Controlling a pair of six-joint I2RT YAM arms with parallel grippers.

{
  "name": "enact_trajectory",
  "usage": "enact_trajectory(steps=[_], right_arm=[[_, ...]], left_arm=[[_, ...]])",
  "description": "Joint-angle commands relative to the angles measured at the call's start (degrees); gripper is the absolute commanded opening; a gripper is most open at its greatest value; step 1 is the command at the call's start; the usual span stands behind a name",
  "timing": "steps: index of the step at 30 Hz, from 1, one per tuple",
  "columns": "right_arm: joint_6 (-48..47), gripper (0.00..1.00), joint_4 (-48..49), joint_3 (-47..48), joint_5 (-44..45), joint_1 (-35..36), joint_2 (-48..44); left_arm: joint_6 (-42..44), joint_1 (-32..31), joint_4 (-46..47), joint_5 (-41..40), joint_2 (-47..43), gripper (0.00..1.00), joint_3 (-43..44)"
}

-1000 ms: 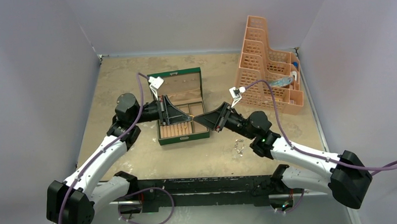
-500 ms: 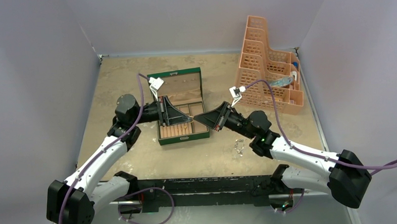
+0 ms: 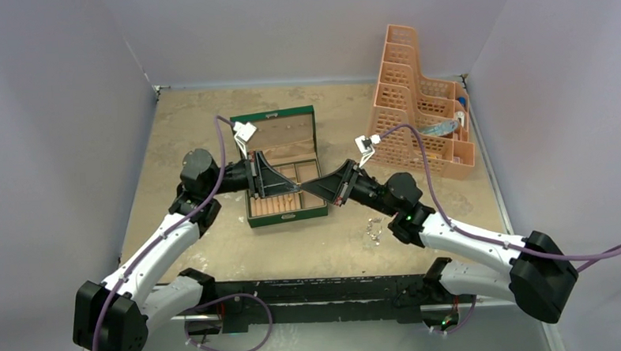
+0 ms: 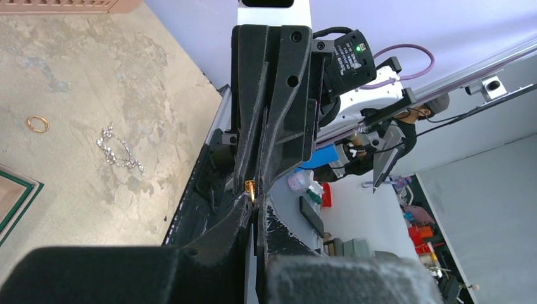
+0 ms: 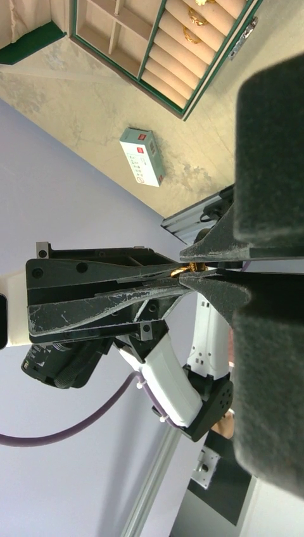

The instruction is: Organize the mixed jewelry

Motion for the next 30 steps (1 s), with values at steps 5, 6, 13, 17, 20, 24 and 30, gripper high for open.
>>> enact_trajectory(steps=[5,6,13,17,20,24,30], right_arm=[[-1.79,0.00,-0.98,3.35,0.61,-0.44,-1.16],[-2.56,0.00,-2.88,3.94,1.14,-0.48,-1.17],[-9.64,0.00,-20.89,12.15,7.59,-0.47,1.28],[-15.34,0.00,-34.44,20.53,15.39,-0.20,7.26],[-16.09,0.00,-42.07,25.46,20.06,0.90,12.19],[-15.36,0.00,-53.79,32.95,27.80,3.79,19.48],[-12.71,0.00,-73.89,47.14,41.09,9.33,31.85]], left_arm=[[4.44,0.29,-7.07,-5.74,-2.27,0.14,1.47],[6.29,0.29,-10.62,-8.24,-3.02,0.17,2.02],[16.00,0.29,-35.99,-35.40,-9.42,0.45,5.58],[18.31,0.29,-46.57,-51.62,-13.46,0.50,7.92],[19.73,0.29,-52.98,-63.45,-15.78,0.53,10.61],[22.84,0.29,-57.37,-73.26,-18.04,0.55,13.29],[25.14,0.29,-58.35,-76.82,-19.49,0.57,13.99]])
